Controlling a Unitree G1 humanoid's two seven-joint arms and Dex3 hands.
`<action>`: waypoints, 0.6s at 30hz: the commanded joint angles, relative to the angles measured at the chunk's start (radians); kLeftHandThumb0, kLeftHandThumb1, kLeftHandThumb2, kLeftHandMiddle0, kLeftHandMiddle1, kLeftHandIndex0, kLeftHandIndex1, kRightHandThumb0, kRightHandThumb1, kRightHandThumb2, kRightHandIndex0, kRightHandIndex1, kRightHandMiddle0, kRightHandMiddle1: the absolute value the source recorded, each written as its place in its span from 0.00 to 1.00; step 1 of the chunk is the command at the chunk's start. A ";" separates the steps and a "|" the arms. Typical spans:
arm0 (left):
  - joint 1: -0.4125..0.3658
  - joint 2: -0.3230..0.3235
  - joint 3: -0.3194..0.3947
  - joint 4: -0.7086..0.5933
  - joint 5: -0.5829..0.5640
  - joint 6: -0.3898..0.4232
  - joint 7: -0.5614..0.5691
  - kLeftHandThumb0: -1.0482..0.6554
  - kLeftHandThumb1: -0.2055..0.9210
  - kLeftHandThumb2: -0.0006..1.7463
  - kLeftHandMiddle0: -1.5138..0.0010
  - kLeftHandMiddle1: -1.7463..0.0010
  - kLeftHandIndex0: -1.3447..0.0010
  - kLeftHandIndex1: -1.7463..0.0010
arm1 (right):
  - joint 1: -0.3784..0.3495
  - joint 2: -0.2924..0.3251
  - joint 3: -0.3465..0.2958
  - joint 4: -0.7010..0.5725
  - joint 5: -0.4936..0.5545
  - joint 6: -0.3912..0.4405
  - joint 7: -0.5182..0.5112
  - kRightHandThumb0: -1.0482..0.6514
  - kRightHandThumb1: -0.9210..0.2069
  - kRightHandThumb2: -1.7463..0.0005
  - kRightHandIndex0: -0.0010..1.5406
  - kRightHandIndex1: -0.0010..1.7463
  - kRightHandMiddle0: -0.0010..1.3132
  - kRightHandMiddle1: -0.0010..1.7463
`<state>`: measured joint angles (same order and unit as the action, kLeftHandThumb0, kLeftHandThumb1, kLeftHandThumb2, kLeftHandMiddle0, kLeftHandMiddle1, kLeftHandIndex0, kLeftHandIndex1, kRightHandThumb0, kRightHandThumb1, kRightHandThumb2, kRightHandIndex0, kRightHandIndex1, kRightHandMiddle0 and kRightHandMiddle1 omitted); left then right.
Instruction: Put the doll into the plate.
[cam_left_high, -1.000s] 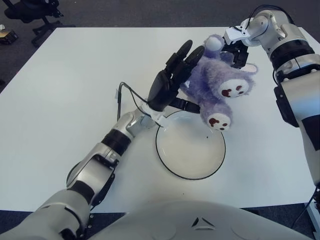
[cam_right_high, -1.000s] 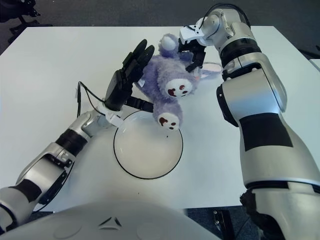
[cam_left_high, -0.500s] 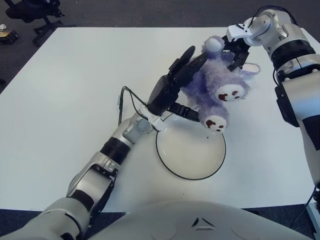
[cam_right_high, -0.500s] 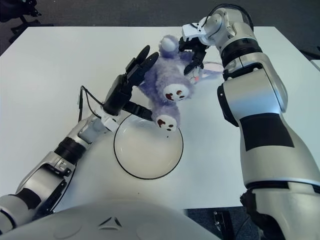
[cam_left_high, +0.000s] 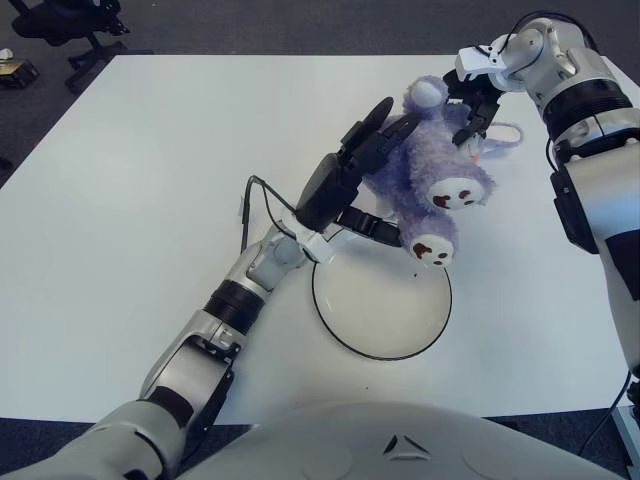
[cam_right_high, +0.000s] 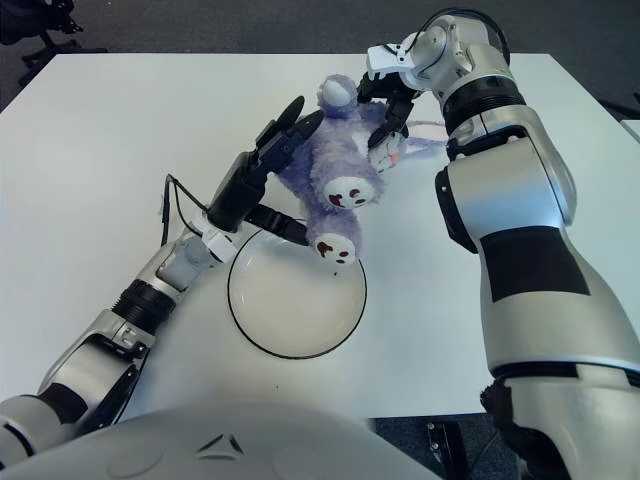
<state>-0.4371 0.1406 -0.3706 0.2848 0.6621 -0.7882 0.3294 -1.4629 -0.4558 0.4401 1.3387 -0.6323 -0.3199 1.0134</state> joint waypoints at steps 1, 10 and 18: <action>-0.050 0.012 0.010 0.018 0.084 0.018 0.059 0.45 0.91 0.00 0.82 0.99 0.76 0.97 | -0.001 0.000 -0.014 0.001 0.026 -0.003 0.001 0.41 0.04 0.80 0.52 1.00 0.36 0.85; -0.101 0.016 -0.013 0.044 0.275 0.125 0.241 0.51 0.92 0.00 0.85 1.00 0.77 0.98 | 0.001 -0.003 -0.029 0.001 0.033 -0.010 0.002 0.41 0.00 0.84 0.52 1.00 0.35 0.85; -0.195 0.004 -0.083 0.164 0.448 0.299 0.431 0.42 0.94 0.00 0.88 1.00 0.78 0.99 | -0.001 -0.001 -0.036 0.004 0.037 0.002 0.013 0.41 0.00 0.85 0.52 1.00 0.35 0.85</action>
<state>-0.5809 0.1488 -0.4223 0.3942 1.0488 -0.5551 0.7016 -1.4627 -0.4580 0.4201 1.3387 -0.6274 -0.3219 1.0133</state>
